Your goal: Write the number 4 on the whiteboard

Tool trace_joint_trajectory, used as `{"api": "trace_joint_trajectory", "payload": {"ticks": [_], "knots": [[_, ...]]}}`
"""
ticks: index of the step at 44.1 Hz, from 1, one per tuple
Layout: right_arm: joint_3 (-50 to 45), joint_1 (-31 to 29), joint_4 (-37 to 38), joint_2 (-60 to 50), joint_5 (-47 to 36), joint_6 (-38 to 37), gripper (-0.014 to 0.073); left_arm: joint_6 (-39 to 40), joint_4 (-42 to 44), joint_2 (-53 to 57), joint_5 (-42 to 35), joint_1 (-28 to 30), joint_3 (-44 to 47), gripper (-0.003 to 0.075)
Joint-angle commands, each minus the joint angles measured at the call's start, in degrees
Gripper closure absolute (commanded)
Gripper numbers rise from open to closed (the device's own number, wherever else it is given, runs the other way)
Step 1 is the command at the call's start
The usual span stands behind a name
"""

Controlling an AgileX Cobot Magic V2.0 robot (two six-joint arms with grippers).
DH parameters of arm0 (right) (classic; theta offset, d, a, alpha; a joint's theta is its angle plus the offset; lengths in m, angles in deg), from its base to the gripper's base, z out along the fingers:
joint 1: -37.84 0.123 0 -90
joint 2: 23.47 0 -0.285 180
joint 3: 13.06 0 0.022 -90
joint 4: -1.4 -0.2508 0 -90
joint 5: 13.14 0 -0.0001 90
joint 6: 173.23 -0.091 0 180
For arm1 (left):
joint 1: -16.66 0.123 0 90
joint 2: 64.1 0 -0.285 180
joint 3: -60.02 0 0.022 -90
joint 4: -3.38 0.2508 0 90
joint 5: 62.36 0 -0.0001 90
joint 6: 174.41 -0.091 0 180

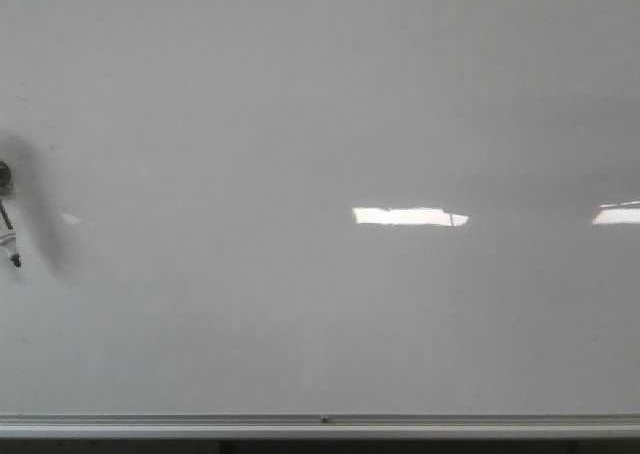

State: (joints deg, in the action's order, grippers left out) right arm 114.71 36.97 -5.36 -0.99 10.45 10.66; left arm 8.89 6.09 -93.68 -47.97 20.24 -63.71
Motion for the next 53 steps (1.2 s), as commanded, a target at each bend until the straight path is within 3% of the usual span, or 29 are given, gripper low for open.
{"api": "trace_joint_trajectory", "payload": {"ticks": [1, 9, 13, 21, 31, 43, 53], "knots": [[2.15, -0.31, 0.2, 1.06, -4.14, 0.1, 0.0542, -0.15, 0.11, -1.03, -3.95, -0.05, -2.2, 0.0622], [2.15, -0.31, 0.2, 1.06, -4.08, 0.1, 0.0165, -0.15, 0.11, -1.03, -4.37, -0.05, -2.2, 0.0134], [2.08, -0.31, 0.2, 1.06, -4.08, 0.1, 0.0061, -0.15, -0.85, -1.03, -4.76, -0.05, -2.2, 0.0024], [2.08, -0.31, 0.2, 1.06, -4.13, 0.1, 0.0048, -0.15, -9.82, -4.72, -3.71, -0.05, -2.2, 0.0055], [2.08, -0.31, 0.2, 1.06, -4.13, 0.1, 0.0048, -0.15, -20.32, -21.21, -4.83, -3.33, -4.88, 0.0066], [2.08, -0.31, 0.2, 1.06, -4.13, 0.1, 0.0048, -0.15, -24.79, -40.75, -18.62, -11.83, -7.93, 0.0066], [2.08, -0.31, 0.2, 1.06, -4.13, 0.1, 0.0048, 0.36, -25.42, -54.45, -30.69, -13.44, -9.63, 0.0066]]}}
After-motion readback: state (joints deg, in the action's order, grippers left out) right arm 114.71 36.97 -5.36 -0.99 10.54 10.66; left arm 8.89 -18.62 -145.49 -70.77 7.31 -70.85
